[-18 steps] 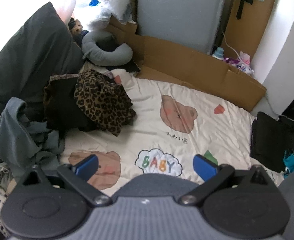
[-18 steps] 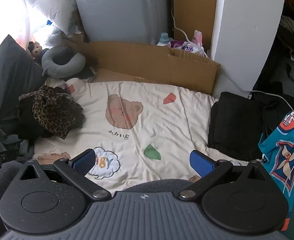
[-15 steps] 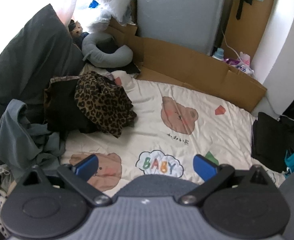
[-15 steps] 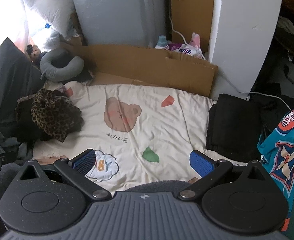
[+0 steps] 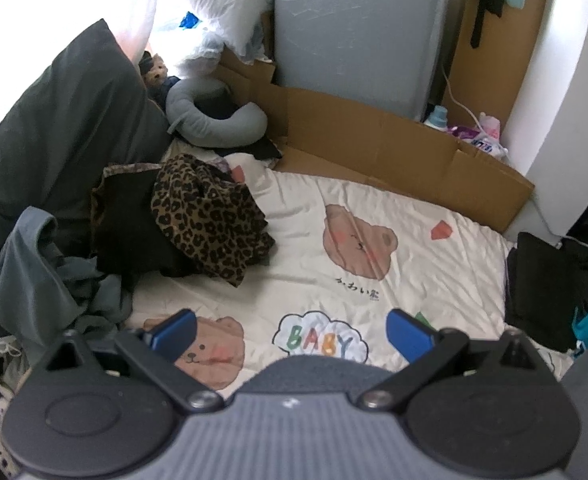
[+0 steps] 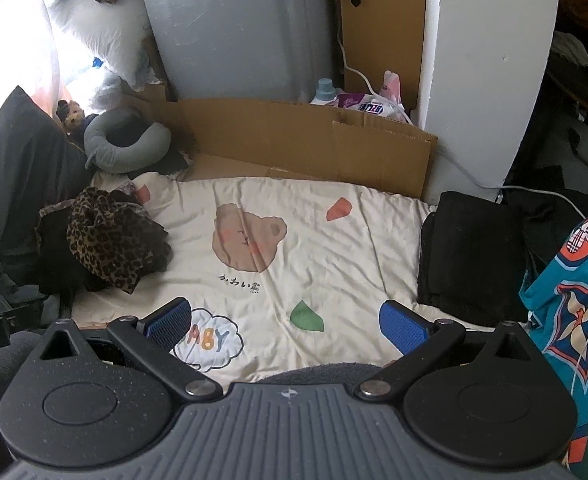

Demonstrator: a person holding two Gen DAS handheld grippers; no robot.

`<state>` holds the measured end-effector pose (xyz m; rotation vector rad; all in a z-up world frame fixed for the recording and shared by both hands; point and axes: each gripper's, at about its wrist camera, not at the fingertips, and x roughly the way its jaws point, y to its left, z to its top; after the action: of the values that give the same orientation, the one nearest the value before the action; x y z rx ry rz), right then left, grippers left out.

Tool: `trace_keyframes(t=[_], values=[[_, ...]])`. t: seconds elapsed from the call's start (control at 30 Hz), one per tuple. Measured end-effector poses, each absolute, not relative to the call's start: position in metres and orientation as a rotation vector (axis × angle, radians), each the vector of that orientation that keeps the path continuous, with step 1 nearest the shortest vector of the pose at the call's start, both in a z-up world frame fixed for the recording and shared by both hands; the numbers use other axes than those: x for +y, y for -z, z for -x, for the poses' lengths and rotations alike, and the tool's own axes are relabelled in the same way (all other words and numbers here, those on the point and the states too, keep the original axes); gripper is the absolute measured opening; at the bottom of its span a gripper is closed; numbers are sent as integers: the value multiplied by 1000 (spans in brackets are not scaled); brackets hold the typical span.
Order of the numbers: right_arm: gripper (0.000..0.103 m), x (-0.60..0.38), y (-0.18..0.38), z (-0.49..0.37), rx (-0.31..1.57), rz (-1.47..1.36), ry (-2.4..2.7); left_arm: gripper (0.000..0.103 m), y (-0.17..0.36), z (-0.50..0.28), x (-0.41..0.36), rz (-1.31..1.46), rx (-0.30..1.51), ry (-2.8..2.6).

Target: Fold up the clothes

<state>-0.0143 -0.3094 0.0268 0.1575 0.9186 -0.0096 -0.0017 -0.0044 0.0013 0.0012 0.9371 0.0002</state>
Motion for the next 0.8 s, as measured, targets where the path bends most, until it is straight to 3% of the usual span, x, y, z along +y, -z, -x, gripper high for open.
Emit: trace_keyframes(t=[0.8], values=[[103, -306, -29, 19, 882, -115, 18, 101, -2, 6, -12, -38, 923, 2]])
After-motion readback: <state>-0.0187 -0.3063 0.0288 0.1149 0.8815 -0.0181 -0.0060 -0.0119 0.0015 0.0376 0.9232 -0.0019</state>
